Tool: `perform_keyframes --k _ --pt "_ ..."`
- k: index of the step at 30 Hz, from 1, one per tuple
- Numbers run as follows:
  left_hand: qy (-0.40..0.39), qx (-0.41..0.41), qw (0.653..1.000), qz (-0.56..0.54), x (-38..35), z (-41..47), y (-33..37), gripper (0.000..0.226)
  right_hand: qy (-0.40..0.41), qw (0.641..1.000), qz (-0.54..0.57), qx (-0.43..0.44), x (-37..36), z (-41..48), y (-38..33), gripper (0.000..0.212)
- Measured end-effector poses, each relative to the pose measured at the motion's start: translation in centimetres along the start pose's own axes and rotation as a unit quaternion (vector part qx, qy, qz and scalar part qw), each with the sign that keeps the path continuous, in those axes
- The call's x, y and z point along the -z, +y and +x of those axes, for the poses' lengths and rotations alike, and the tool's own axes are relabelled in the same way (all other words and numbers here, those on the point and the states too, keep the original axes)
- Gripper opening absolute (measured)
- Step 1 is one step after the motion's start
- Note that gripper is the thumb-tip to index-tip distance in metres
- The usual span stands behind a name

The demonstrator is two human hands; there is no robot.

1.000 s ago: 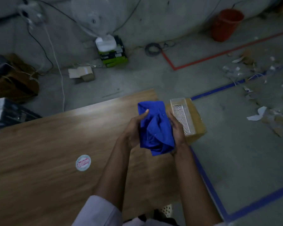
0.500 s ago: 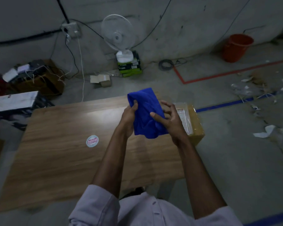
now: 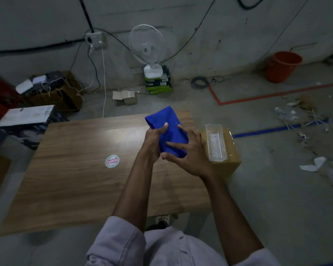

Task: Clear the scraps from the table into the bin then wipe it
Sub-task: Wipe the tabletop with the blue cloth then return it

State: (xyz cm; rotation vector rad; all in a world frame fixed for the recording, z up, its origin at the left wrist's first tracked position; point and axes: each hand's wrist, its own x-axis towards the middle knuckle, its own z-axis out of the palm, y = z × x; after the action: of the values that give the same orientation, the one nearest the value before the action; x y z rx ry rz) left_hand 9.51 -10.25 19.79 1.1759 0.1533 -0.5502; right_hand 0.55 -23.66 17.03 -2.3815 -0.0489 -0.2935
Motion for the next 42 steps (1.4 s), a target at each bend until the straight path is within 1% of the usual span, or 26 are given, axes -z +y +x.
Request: perform_keyframes --k 2,4,6,7,9,10,12,15,18,21,24,26,28,29,30,31,32,33,34,35,36,37,38,40,41,42 --pt "0.035 0.0 0.999 0.014 0.0 0.2 -0.3 0.036 0.035 0.992 0.11 -0.046 0.8 0.2 -0.1 0.055" --pt "0.023 -0.01 0.999 0.023 -0.1 0.1 -0.4 0.033 0.121 0.963 0.213 -0.114 1.6 0.7 0.0 0.044" --pt "-0.007 -0.015 0.998 0.057 -0.3 -0.5 -0.2 0.03 0.191 0.937 0.234 -0.176 2.3 1.2 0.0 0.028" --pt "-0.03 -0.016 0.996 0.079 -0.5 -0.9 -0.1 0.029 0.191 0.93 0.247 -0.196 2.6 1.2 0.1 0.031" --pt "-0.081 -0.022 0.991 0.107 -1.0 -1.4 0.0 0.029 0.161 0.909 0.312 -0.225 2.8 1.2 0.1 0.051" --pt "-0.098 -0.029 0.989 0.11 -1.4 -1.7 -0.1 0.031 0.149 0.899 0.335 -0.239 2.7 1.1 0.1 0.057" --pt "-0.1 -0.058 0.987 0.112 -2.2 -1.8 -0.4 0.035 0.148 0.891 0.344 -0.255 2.3 1.1 0.2 0.05" --pt "-0.032 -0.141 0.976 0.163 -3.4 -1.4 -1.2 0.023 0.192 0.898 0.285 -0.276 1.6 1.0 -0.1 0.027" --pt "0.01 -0.236 0.945 0.226 -4.5 -1.2 -2.0 0.009 0.245 0.894 0.262 -0.268 0.7 0.6 -0.6 0.028" --pt "0.023 -0.278 0.931 0.235 -5.0 -1.3 -1.9 0.009 0.252 0.883 0.308 -0.248 0.5 0.2 -0.7 0.028" --pt "-0.02 -0.267 0.941 0.206 -4.6 -1.3 -0.9 0.014 0.229 0.876 0.361 -0.222 1.7 0.0 -0.2 0.023" --pt "-0.068 -0.222 0.948 0.217 -4.2 -1.0 -0.2 0.029 0.274 0.861 0.363 -0.229 2.7 0.2 0.0 0.019" --pt "-0.094 -0.156 0.945 0.271 -3.6 -0.6 0.1 0.045 0.33 0.842 0.357 -0.233 3.6 0.4 0.2 0.02" --pt "-0.096 -0.12 0.945 0.288 -3.4 -0.5 0.0 0.048 0.348 0.839 0.347 -0.234 4.1 0.5 0.2 0.022" --pt "-0.085 -0.097 0.945 0.3 -3.3 -0.4 -0.3 0.047 0.358 0.843 0.324 -0.237 4.5 0.5 0.4 0.023" --pt "-0.047 -0.102 0.943 0.314 -3.3 -0.3 -0.8 0.044 0.36 0.854 0.288 -0.24 4.8 0.3 0.5 0.023" --pt "0.005 -0.124 0.937 0.326 -3.4 -0.3 -1.3 0.04 0.361 0.871 0.228 -0.242 5.0 0.1 0.6 0.024" --pt "0.039 -0.143 0.935 0.323 -3.6 -0.4 -1.8 0.038 0.369 0.889 0.136 -0.234 5.2 -0.1 0.6 0.026" --pt "0.032 -0.143 0.941 0.306 -4.1 -0.6 -2.2 0.038 0.373 0.903 0.033 -0.21 5.1 -0.4 0.8 0.031" --pt "-0.013 -0.117 0.955 0.272 -4.8 -0.8 -2.6 0.04 0.359 0.914 -0.05 -0.182 4.6 -0.6 0.7 0.038" --pt "-0.07 -0.076 0.968 0.23 -5.7 -1.0 -2.9 0.043 0.332 0.924 -0.104 -0.156 4.0 -0.9 0.6 0.044" --pt "-0.114 -0.042 0.976 0.181 -6.5 -1.3 -3.1 0.043 0.294 0.938 -0.127 -0.134 3.3 -1.0 0.2 0.046" --pt "-0.133 -0.02 0.981 0.139 -7.2 -1.6 -3.2 0.04 0.241 0.955 -0.122 -0.119 2.6 -1.2 0.0 0.046" --pt "-0.11 -0.005 0.991 0.082 -7.3 -1.1 -3.4 0.034 0.115 0.984 -0.076 -0.11 1.6 -1.6 -0.1 0.049" --pt "-0.091 0.0 0.993 0.073 -6.9 -0.8 -3.5 0.034 0.074 0.991 -0.046 -0.103 1.9 -2.2 0.0 0.048" --pt "-0.086 0.006 0.994 0.067 -6.4 -0.5 -3.6 0.035 0.071 0.993 -0.004 -0.091 2.5 -2.7 0.2 0.044"
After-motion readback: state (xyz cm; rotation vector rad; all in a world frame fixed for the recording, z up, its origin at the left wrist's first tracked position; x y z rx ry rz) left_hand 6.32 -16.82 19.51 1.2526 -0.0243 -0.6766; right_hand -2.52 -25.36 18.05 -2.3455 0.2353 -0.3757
